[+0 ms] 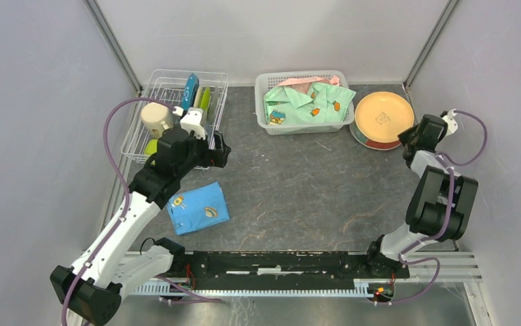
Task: Load the mixed dishes into the dish rack
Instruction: Pick up the plate from the corner of the board.
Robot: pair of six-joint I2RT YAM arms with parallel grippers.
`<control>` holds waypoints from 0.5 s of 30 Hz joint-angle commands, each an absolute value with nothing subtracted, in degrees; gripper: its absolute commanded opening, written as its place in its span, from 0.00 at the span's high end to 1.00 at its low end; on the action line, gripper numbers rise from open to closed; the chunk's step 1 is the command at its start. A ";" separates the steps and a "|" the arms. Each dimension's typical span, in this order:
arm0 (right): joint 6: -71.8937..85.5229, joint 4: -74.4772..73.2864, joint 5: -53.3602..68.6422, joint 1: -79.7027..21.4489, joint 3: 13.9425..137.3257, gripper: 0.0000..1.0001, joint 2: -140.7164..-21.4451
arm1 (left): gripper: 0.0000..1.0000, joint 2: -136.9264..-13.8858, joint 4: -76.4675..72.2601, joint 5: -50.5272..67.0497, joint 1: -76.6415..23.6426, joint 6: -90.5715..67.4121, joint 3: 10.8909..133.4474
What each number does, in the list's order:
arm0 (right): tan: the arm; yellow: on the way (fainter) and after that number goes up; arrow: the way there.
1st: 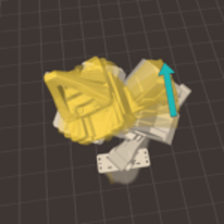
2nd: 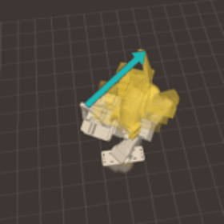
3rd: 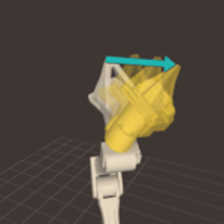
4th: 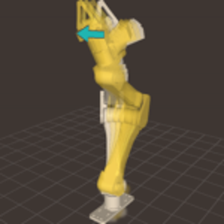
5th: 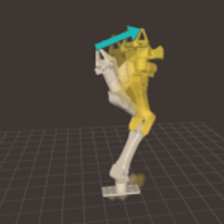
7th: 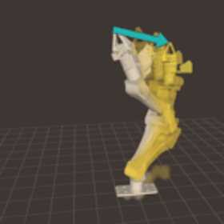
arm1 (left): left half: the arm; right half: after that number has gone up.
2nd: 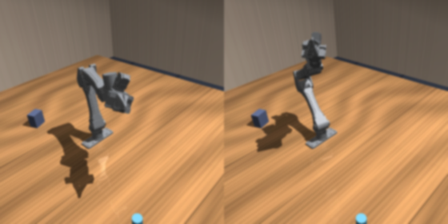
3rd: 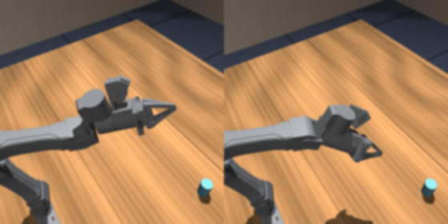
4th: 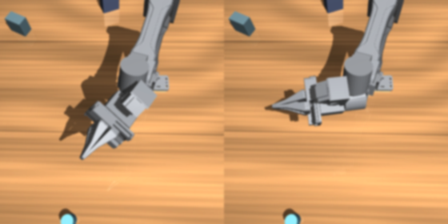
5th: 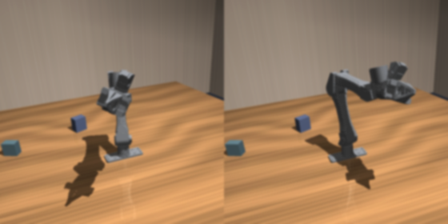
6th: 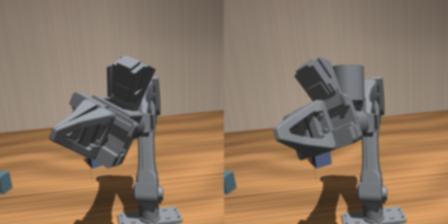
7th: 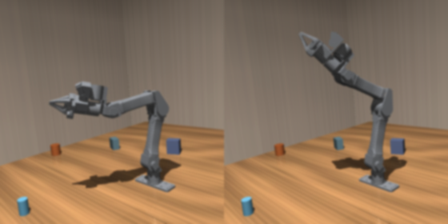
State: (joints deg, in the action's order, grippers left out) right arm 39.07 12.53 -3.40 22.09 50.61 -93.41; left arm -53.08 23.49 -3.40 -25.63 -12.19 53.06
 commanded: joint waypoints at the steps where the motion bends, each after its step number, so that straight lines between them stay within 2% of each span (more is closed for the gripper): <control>1: 36.26 10.40 -6.65 22.54 49.05 1.00 -85.35 | 0.00 -54.59 22.03 -1.99 -25.89 -9.67 53.39; 11: 30.53 0.14 -8.90 22.85 49.31 1.00 -74.31 | 0.00 -54.95 22.37 -0.43 -25.85 -9.45 54.31; 15: 28.57 -4.89 -3.13 22.86 50.02 1.00 -69.65 | 0.00 -55.95 21.78 7.73 -25.91 -9.09 55.03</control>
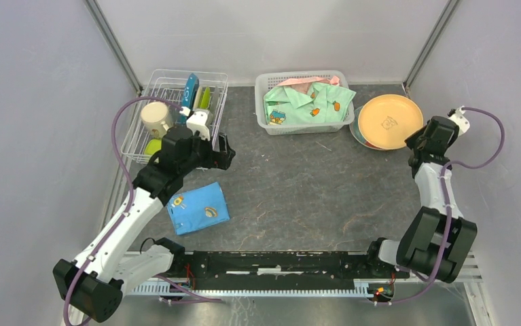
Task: Load the mixed dishes into the dish rack
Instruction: Pick up the plate from the corner of the board, then insert the plate into the dish rack.
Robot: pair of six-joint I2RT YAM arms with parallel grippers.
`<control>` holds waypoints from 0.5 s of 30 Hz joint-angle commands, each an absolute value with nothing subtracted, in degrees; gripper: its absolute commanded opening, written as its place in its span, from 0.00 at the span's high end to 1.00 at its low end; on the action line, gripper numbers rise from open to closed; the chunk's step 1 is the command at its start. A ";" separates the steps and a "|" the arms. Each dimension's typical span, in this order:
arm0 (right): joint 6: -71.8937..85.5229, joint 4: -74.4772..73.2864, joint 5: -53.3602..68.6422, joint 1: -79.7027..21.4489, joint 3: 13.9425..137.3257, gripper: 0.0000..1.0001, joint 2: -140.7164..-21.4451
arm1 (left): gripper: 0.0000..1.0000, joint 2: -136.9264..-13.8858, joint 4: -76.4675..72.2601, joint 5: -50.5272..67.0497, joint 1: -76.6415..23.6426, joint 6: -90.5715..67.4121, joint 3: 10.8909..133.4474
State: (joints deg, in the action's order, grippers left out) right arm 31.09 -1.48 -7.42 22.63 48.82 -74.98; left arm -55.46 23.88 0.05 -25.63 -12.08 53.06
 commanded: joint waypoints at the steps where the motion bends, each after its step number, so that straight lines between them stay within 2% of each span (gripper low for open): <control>1: 29.15 -4.80 -1.50 22.80 49.26 1.00 -67.72 | 0.00 -56.37 21.48 9.43 -25.93 -9.32 55.11; 8: 32.09 -5.70 8.91 19.82 46.62 1.00 -60.39 | 0.01 -56.16 19.42 15.79 -26.44 -10.91 56.11; 13: 31.64 -7.19 11.45 12.54 46.68 1.00 -57.07 | 0.13 -54.30 13.49 21.23 -29.01 -7.58 54.15; 15: 31.87 -7.05 11.01 8.62 46.28 1.00 -56.22 | 0.14 -53.85 10.58 21.58 -30.74 -5.95 53.47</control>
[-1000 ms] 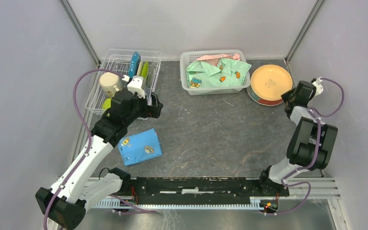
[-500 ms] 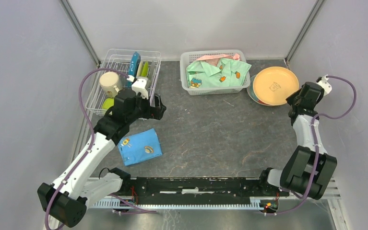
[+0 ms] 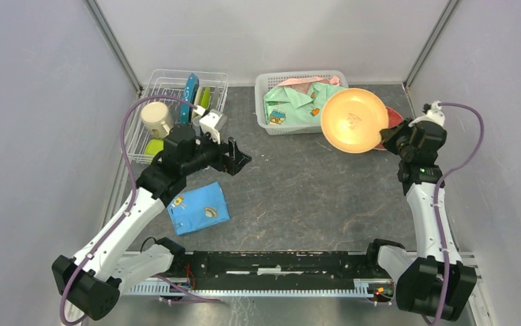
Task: Load the mixed dishes into the dish rack
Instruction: Insert the plate into the dish rack.
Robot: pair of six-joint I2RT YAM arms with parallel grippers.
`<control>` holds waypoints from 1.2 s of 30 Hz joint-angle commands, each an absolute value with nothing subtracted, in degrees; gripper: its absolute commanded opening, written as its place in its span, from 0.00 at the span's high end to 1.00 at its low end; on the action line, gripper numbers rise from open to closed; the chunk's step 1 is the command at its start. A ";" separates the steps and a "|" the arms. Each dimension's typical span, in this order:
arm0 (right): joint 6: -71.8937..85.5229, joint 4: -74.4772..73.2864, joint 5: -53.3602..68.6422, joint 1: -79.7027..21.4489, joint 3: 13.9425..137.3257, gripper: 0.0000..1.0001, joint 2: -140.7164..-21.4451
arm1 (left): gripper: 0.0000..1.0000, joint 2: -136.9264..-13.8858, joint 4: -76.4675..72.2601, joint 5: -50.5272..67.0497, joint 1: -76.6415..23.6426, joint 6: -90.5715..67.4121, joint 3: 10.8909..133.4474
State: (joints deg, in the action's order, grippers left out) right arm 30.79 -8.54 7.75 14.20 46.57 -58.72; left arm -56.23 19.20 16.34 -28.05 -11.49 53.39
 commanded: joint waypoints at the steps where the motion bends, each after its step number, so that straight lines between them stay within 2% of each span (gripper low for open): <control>1: 31.97 -6.96 10.80 6.11 46.15 1.00 -56.15 | 0.13 -54.03 9.65 22.52 -31.47 -4.76 53.60; 6: 34.08 -5.75 11.47 -4.28 43.21 1.00 -55.96 | 0.13 -56.17 8.82 22.49 -38.49 9.01 54.40; 9: 35.79 -3.95 12.05 -8.35 41.26 1.00 -55.81 | 0.17 -56.51 9.08 22.04 -44.30 19.08 53.89; 12: 36.70 -3.31 13.53 -12.49 41.05 1.00 -56.53 | 0.22 -57.26 9.31 20.32 -48.78 25.87 54.25; 15: 37.76 -1.97 13.01 -15.66 41.22 1.00 -56.89 | 0.30 -58.12 7.87 13.57 -54.09 33.37 53.84; 22: 38.25 -0.50 14.60 -16.72 41.60 1.00 -57.08 | 0.33 -64.90 11.60 7.05 -60.85 43.52 57.22; 28: 38.55 -0.44 15.98 -16.72 41.88 1.00 -57.55 | 0.47 -70.67 14.67 5.25 -63.50 45.47 61.16; 36: 39.60 1.45 17.49 -16.84 41.65 1.00 -57.58 | 0.45 -75.40 14.19 0.20 -64.50 47.93 60.90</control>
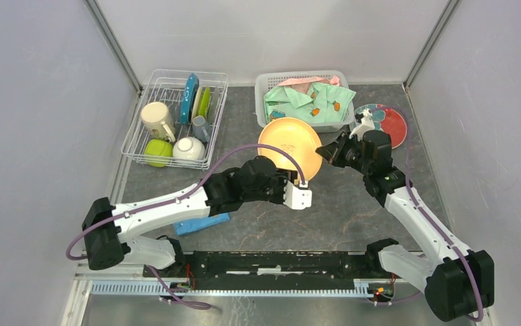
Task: Load the mixed dishes into the dish rack
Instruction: Insert the plate into the dish rack.
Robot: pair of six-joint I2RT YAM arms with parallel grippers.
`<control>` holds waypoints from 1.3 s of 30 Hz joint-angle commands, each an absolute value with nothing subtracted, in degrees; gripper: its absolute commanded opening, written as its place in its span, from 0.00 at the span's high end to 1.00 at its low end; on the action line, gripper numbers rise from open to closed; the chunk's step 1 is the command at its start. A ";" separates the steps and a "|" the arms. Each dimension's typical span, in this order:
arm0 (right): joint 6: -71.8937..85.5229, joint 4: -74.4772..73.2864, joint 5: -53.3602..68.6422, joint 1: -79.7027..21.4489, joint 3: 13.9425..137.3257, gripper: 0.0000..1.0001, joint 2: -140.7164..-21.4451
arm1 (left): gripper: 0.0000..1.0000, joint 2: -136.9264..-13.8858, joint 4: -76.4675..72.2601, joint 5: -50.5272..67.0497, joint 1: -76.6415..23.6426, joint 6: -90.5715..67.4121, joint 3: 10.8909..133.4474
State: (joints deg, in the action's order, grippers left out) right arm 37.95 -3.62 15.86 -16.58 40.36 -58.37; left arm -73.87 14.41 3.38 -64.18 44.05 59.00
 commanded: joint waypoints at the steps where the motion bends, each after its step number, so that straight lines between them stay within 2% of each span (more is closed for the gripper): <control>1: 39.71 1.54 17.36 -16.87 41.38 1.00 -57.34 | 0.44 -75.76 13.77 0.18 -64.51 48.18 60.65; 5: 40.44 1.97 17.23 -16.87 40.49 1.00 -56.86 | 0.48 -77.00 13.33 -1.35 -64.51 48.74 60.47; 14: 40.71 2.81 17.75 -16.82 39.30 1.00 -56.74 | 0.97 -75.86 8.67 -3.60 -64.49 46.60 58.80; 17: 40.22 3.39 17.61 -16.88 38.72 0.99 -56.45 | 0.98 -75.38 7.96 -5.92 -64.42 44.36 58.86; 24: 37.78 3.23 16.99 -16.83 38.23 0.38 -54.35 | 0.98 -71.94 4.07 -8.18 -60.98 35.18 59.78; 30: 34.04 0.37 13.30 -16.91 37.04 0.02 -49.98 | 0.98 -69.90 6.21 -2.58 -50.66 19.11 66.13; 34: 32.99 0.16 13.05 -16.89 34.14 0.02 -47.32 | 0.98 -68.83 7.98 8.09 -40.70 7.94 71.32; 39: 33.84 2.04 14.44 -16.85 29.05 0.02 -45.14 | 0.98 -69.56 10.34 11.24 -32.40 -2.21 79.21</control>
State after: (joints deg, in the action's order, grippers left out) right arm 34.65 0.78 14.35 -16.78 31.97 -46.46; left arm -71.07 10.98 5.23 -36.84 11.07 71.48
